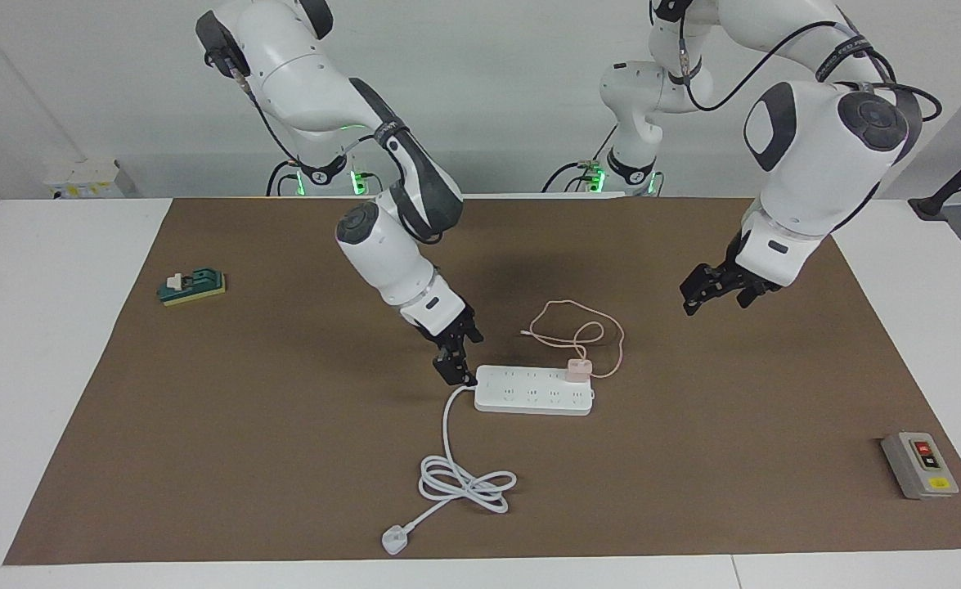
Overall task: Unplug charger and place it aside
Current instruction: 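Grasp the power strip end with the right gripper to hold it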
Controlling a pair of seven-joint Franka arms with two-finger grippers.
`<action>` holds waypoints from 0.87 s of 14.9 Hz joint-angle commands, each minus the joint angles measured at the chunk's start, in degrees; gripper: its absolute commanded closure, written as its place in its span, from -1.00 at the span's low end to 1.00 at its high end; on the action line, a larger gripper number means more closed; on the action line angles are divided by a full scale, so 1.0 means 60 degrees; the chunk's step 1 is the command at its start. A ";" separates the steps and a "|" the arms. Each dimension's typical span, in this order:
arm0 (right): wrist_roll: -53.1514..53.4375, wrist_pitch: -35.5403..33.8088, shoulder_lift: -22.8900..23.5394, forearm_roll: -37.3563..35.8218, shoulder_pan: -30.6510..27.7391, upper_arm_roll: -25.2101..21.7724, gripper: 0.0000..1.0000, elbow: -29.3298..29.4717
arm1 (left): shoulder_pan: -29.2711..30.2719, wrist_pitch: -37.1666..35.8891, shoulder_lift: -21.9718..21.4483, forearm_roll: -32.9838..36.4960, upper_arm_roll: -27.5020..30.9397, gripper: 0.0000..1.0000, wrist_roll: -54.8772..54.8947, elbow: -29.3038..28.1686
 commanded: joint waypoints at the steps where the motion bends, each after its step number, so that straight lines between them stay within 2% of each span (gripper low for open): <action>1: 0.0280 0.0529 0.0601 -0.0266 0.0181 0.0168 -1.00 0.0204 | -0.0162 0.0299 0.0227 0.0119 0.0120 -1.00 -0.0969 0.0253; 5: 0.0265 0.0544 0.0836 -0.0163 0.0093 0.0168 -1.00 0.0321 | -0.0309 0.0344 0.0358 0.0630 0.0149 -1.00 -0.1497 0.0253; 7: 0.0265 0.0530 0.0895 -0.0177 0.0079 0.0154 -1.00 0.0335 | -0.0323 0.0299 0.0286 0.1302 0.0091 -1.00 -0.1616 0.0238; 13: -0.0086 0.0428 0.1319 -0.0149 -0.0083 0.0124 -1.00 0.0466 | -0.0600 0.0343 0.0314 0.1321 0.0076 -1.00 -0.2742 0.0253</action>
